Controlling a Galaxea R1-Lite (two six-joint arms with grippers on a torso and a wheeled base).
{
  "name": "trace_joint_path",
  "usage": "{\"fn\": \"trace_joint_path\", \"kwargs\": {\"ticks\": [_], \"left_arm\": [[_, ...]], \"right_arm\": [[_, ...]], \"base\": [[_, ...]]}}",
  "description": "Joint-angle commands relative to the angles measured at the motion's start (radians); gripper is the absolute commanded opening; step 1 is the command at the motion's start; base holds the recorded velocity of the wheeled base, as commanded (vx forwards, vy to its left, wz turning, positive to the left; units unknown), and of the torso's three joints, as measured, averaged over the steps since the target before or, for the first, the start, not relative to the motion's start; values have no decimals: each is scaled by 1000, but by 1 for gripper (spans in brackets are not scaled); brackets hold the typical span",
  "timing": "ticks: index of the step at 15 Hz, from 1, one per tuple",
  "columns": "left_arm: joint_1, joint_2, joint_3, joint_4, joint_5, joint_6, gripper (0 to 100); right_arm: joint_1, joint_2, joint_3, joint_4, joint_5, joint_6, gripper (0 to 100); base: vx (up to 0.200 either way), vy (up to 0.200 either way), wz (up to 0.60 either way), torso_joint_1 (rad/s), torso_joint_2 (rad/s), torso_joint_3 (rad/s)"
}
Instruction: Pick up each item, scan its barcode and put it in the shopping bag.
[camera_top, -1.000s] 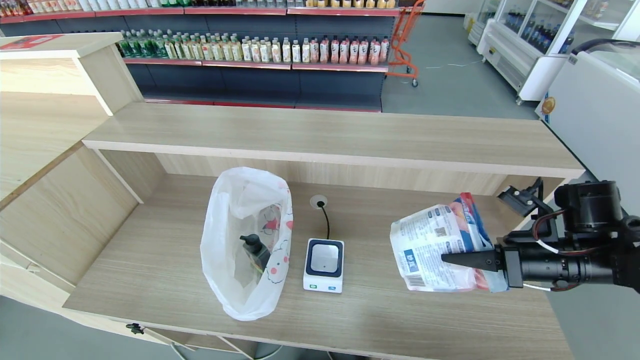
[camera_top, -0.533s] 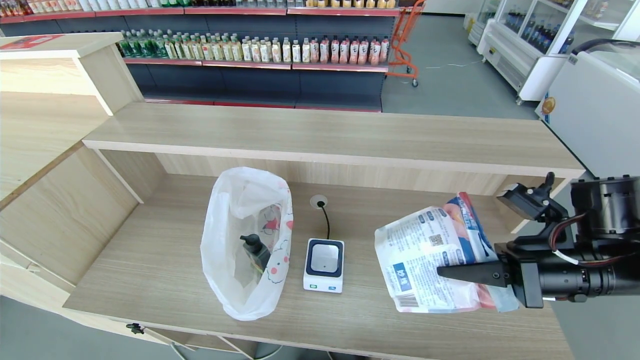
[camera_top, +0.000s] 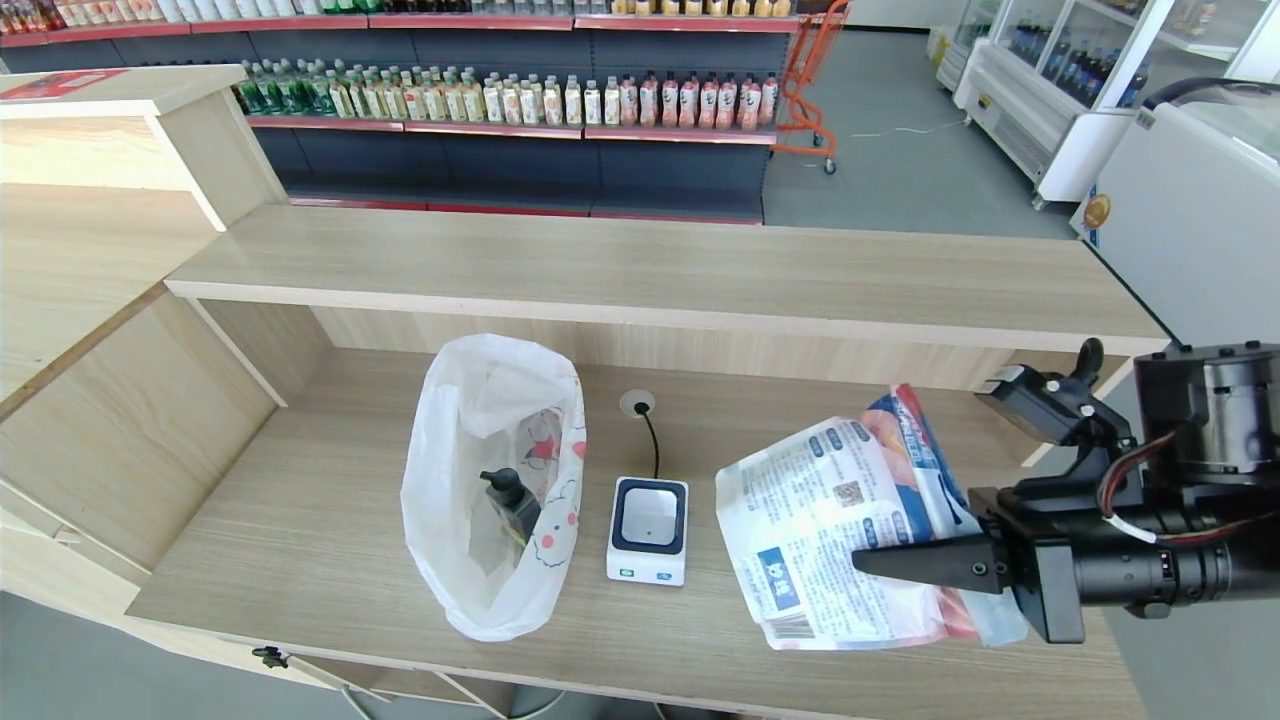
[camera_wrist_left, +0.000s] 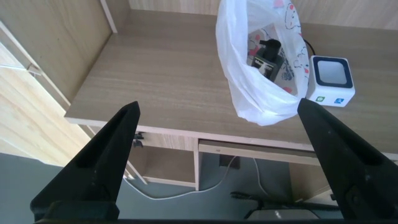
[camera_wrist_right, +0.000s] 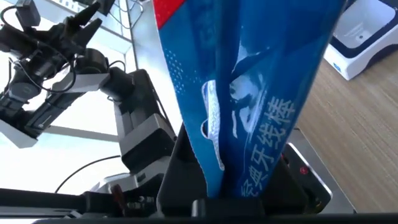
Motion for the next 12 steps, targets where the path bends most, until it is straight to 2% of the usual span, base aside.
{"fn": "trace_joint_path", "kwargs": {"ticks": [1,2,3,12], "left_arm": [[1,0,0,0,0,0,100],[1,0,0,0,0,0,100],[1,0,0,0,0,0,100],[1,0,0,0,0,0,100]], "right_arm": [[42,17,-7,-4,-36,21,0],[96,25,-23,-13,-120,73,0],[119,23,-30,-13,-133,85,0],[142,19,-30,-10,-148,135,0]], "base": [[0,0,0,0,0,0],[0,0,0,0,0,0],[0,0,0,0,0,0],[0,0,0,0,0,0]]}}
